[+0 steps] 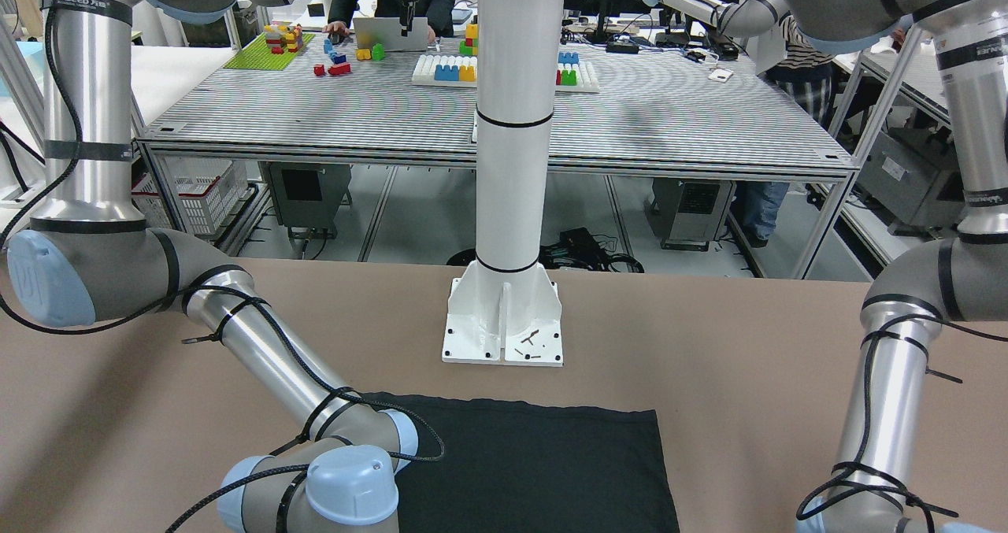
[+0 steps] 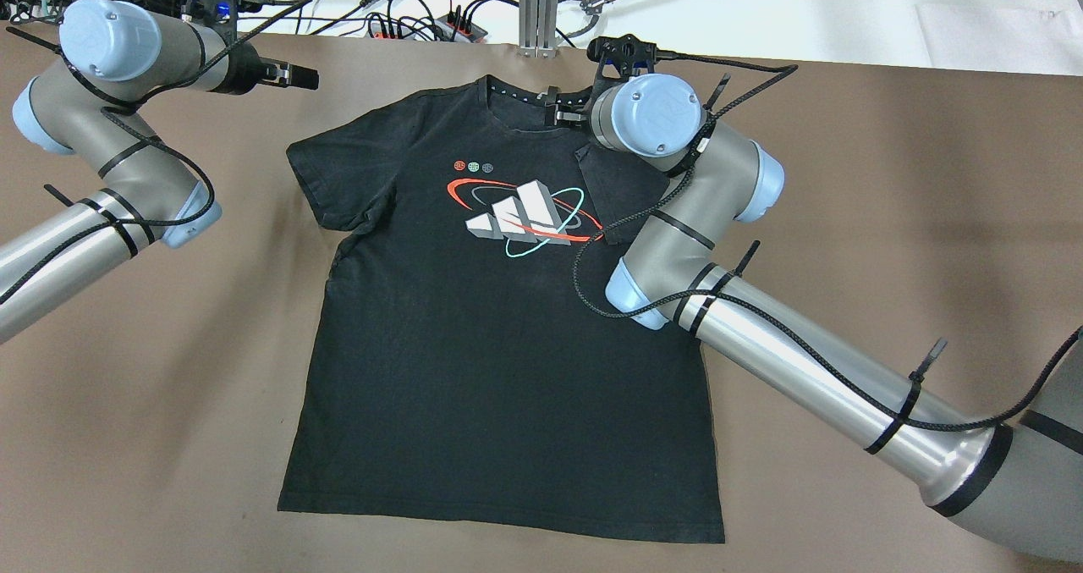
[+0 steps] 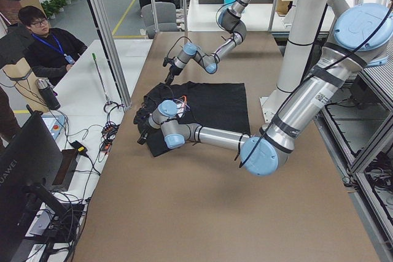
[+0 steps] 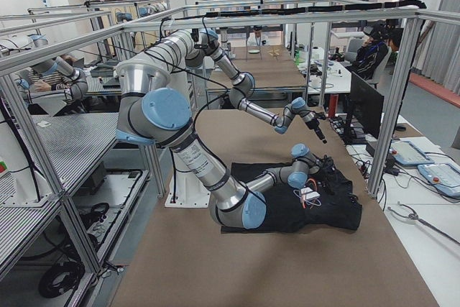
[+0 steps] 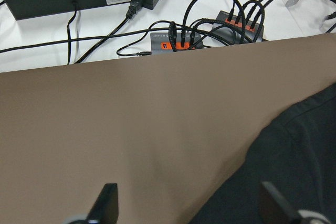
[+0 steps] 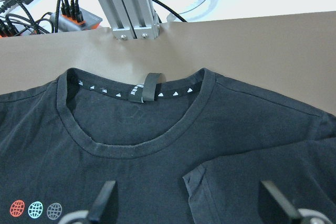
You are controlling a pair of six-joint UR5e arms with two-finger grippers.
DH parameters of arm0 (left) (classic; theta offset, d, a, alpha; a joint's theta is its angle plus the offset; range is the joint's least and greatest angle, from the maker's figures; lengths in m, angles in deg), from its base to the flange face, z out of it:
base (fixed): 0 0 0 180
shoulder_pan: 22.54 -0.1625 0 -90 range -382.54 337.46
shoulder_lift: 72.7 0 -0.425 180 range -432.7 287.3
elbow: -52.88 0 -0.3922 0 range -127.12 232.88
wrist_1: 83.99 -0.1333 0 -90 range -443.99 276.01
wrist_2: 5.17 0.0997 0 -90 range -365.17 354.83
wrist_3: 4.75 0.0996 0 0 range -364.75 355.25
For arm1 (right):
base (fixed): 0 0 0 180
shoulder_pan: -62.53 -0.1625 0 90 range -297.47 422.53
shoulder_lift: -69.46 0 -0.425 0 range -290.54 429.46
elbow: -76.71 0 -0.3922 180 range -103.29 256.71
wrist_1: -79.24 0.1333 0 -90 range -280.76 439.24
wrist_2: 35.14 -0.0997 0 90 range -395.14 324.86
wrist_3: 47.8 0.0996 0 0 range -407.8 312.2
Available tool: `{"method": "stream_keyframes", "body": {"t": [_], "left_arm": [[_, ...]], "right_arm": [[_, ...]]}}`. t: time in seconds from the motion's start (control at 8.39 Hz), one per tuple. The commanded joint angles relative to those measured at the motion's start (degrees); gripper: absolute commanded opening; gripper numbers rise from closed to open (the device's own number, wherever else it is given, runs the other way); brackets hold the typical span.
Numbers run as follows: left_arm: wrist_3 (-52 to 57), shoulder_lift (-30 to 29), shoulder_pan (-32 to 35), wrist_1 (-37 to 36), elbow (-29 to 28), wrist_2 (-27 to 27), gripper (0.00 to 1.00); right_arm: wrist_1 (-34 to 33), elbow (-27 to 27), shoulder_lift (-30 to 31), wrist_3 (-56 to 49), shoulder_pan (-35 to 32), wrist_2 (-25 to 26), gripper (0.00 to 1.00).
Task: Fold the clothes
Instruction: 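Fold the sleeve nearest the right gripper inward onto the shirt body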
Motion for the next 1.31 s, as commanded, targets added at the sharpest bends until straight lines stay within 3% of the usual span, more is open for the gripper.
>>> {"method": "stream_keyframes", "body": {"t": [0.0, 0.36, 0.6, 0.83, 0.95, 1.07, 1.19], "left_arm": [[1.38, 3.59, -2.44, -0.32, 0.78, 0.53, 0.94], [0.59, 3.51, -7.11, -0.41, -0.72, 7.02, 0.94], [1.38, 3.34, -7.12, -0.32, -2.56, 6.86, 0.94], [1.64, 3.34, -7.12, -0.32, -3.01, 6.77, 0.93], [1.65, 3.25, -7.12, -0.32, -2.92, 6.6, 0.83], [1.73, 3.34, -7.12, -0.23, -2.92, 6.6, 0.54], [1.82, 3.51, -7.04, -0.06, -2.83, 6.68, 0.37]], "right_arm": [[-0.1, -4.14, 3.08, 0.17, -0.11, -0.25, 0.94], [0.08, -4.94, 3.79, 0.08, -0.29, -2.79, 0.94], [0.08, -6.34, 5.02, 0.08, -0.38, -3.07, 0.94], [-0.01, -8.8, 7.04, -0.35, -1.86, -6.47, 0.94], [-0.01, -10.2, 8.79, -0.79, -2.39, -6.76, 0.94], [0.16, -10.65, 9.76, -0.97, -3.09, -7.72, 0.94], [0.17, -11.35, 10.47, -1.32, -4.84, -10.34, 0.94]]}}
